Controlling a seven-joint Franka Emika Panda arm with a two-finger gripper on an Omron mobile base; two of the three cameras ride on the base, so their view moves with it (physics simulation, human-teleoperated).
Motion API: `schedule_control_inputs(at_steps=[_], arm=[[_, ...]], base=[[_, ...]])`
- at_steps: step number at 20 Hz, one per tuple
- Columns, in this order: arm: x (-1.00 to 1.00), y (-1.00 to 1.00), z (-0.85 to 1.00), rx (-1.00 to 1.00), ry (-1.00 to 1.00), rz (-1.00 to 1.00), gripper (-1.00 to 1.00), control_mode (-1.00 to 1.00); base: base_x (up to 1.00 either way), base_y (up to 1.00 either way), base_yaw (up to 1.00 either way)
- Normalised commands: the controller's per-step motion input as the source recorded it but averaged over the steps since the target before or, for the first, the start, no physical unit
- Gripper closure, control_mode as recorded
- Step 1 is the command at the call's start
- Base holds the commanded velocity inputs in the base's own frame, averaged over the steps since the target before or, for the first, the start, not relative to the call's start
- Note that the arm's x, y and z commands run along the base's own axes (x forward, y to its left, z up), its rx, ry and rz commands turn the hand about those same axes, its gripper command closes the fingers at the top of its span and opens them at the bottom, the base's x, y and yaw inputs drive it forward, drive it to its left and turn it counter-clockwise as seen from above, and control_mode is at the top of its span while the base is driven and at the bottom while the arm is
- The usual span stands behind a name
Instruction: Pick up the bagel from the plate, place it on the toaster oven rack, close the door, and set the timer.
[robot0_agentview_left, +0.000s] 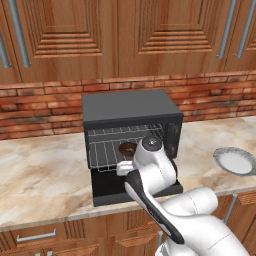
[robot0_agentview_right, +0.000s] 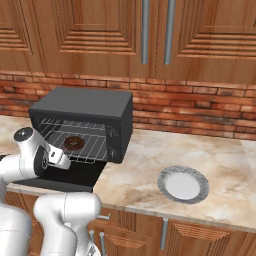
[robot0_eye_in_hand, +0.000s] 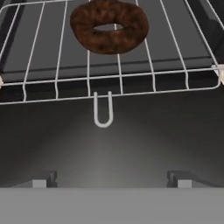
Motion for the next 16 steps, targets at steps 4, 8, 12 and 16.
schedule_control_inputs(at_steps=[4,8,12,16], arm=[[0.24,0.0,-0.23,0.0,-0.02,0.01,-1.0,-1.0],[0.24,0.0,-0.24,0.0,-0.02,0.01,-1.0,-1.0],[0.22,0.0,-0.23,-0.01,-0.02,0.01,-1.0,-1.0],[0.2,0.01,-0.23,-0.01,-0.02,0.01,-1.0,-1.0]], base=[[0.0,0.0,0.0],[0.0,0.0,0.0],[0.0,0.0,0.0],[0.0,0.0,0.0]])
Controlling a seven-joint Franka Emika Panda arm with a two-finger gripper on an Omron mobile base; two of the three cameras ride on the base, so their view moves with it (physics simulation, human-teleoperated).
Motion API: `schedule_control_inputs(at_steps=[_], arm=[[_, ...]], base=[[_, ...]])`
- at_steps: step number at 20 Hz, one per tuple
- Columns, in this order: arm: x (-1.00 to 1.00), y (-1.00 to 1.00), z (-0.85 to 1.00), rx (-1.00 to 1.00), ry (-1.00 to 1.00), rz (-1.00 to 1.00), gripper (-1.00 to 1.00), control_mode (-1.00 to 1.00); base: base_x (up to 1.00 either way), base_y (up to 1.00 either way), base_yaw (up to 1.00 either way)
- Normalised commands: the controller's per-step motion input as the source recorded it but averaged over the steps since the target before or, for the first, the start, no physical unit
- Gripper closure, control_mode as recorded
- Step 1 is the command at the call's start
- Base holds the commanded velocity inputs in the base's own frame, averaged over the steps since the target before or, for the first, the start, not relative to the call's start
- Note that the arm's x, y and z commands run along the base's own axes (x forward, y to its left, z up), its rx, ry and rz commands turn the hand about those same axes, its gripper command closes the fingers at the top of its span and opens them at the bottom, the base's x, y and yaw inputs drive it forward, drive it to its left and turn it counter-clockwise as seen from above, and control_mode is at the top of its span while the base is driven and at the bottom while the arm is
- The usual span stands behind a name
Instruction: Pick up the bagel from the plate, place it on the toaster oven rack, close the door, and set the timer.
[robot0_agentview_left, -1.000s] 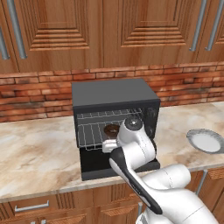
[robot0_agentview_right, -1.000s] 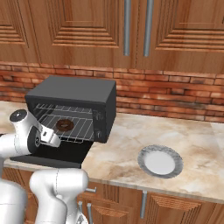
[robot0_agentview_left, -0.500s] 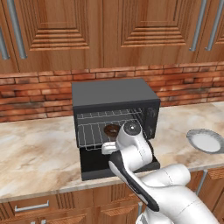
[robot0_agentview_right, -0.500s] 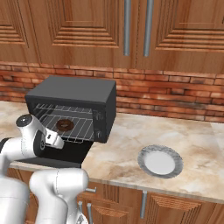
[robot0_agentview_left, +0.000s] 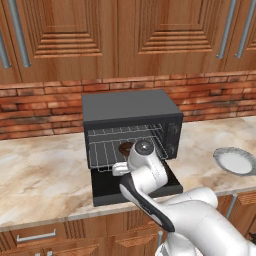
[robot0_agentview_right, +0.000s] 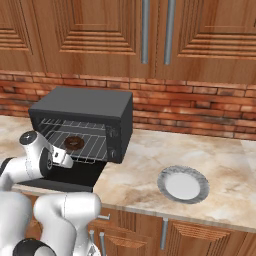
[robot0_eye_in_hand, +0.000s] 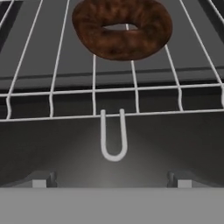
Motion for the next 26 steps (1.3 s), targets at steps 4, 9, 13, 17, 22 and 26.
schedule_control_inputs(at_steps=[4,9,13,17,22,26], arm=[[0.13,0.0,-0.29,-0.01,-0.01,0.01,-1.0,-1.0],[0.05,0.0,-0.36,-0.01,-0.01,0.01,-1.0,-1.0],[0.15,0.0,-0.24,0.0,-0.05,0.0,-1.0,-1.0],[0.23,0.0,-0.12,0.0,-0.08,0.0,-1.0,-1.0],[0.22,0.0,-0.17,0.0,-0.08,0.0,-1.0,-1.0],[0.2,0.0,-0.18,0.0,-0.06,0.0,-1.0,-1.0]], base=[[0.0,0.0,0.0],[0.0,0.0,0.0],[0.0,0.0,0.0],[0.0,0.0,0.0],[0.0,0.0,0.0],[0.0,0.0,0.0]])
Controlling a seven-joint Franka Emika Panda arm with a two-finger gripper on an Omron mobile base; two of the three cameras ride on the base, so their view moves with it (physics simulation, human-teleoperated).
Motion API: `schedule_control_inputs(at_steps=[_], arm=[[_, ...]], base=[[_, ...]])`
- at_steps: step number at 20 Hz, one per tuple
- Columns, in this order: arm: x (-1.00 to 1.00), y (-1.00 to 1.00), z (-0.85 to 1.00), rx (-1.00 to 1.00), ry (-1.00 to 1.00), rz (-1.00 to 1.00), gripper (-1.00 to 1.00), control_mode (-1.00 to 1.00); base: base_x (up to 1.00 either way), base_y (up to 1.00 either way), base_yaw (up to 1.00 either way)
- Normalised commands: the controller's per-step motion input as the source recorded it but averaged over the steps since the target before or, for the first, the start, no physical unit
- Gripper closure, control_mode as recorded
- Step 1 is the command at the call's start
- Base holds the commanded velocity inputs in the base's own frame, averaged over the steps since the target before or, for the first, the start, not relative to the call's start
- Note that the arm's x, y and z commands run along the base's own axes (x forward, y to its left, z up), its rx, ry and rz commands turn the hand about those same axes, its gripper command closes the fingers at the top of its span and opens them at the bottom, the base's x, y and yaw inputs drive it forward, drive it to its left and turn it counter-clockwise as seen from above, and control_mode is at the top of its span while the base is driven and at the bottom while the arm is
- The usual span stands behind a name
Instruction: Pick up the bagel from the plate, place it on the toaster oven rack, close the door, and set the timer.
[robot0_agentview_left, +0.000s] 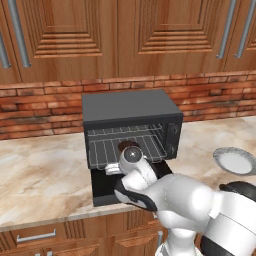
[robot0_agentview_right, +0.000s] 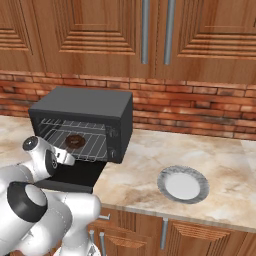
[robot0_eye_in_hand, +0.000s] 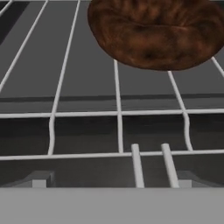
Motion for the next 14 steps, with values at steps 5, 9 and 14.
schedule_control_inputs(at_steps=[5,9,14], arm=[[0.25,0.0,-0.09,0.0,-0.04,0.0,-1.0,-1.0],[0.3,0.0,0.0,0.0,0.0,0.0,-1.0,-1.0],[0.3,0.0,0.0,0.0,0.0,0.0,-1.0,-1.0]], base=[[0.0,0.0,0.0],[0.0,0.0,0.0],[0.0,0.0,0.0]])
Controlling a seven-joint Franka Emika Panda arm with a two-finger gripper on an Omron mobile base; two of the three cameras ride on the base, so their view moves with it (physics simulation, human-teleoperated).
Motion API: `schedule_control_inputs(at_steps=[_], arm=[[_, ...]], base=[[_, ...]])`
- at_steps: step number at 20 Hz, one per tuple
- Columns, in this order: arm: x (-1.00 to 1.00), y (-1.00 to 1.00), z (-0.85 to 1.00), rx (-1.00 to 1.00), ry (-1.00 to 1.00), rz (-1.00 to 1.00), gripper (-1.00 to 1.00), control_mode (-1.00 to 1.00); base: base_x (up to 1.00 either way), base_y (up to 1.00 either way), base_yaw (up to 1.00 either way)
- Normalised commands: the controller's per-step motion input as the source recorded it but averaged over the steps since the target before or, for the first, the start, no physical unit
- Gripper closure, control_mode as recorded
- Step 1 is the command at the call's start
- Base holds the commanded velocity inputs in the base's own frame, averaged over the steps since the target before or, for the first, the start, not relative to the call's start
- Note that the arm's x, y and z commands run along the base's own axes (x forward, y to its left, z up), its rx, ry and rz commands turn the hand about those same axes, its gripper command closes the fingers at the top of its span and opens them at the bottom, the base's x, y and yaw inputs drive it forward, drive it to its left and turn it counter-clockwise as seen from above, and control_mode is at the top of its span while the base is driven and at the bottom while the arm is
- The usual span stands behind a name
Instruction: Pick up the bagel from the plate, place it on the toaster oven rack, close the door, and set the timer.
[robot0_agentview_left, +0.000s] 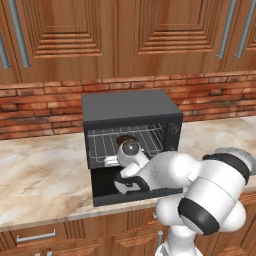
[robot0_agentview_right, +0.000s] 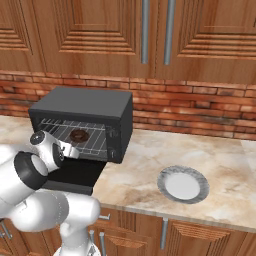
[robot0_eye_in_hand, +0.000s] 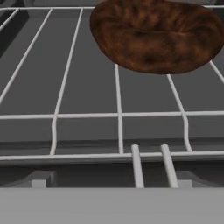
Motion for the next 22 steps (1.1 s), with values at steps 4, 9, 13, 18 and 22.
schedule_control_inputs(at_steps=[4,9,13,18,22], arm=[[0.29,-0.02,0.0,0.0,0.0,0.0,-1.0,-1.0],[0.33,-0.03,0.0,0.0,0.0,0.0,-1.0,-1.0],[0.35,-0.04,0.0,0.0,0.0,0.0,-1.0,-1.0],[0.25,-0.05,0.01,0.0,0.0,0.0,-1.0,-1.0],[-0.04,-0.08,0.17,0.0,0.0,0.0,-1.0,-1.0]], base=[[0.0,0.0,0.0],[0.0,0.0,0.0],[0.0,0.0,0.0],[0.0,0.0,0.0],[0.0,0.0,0.0]])
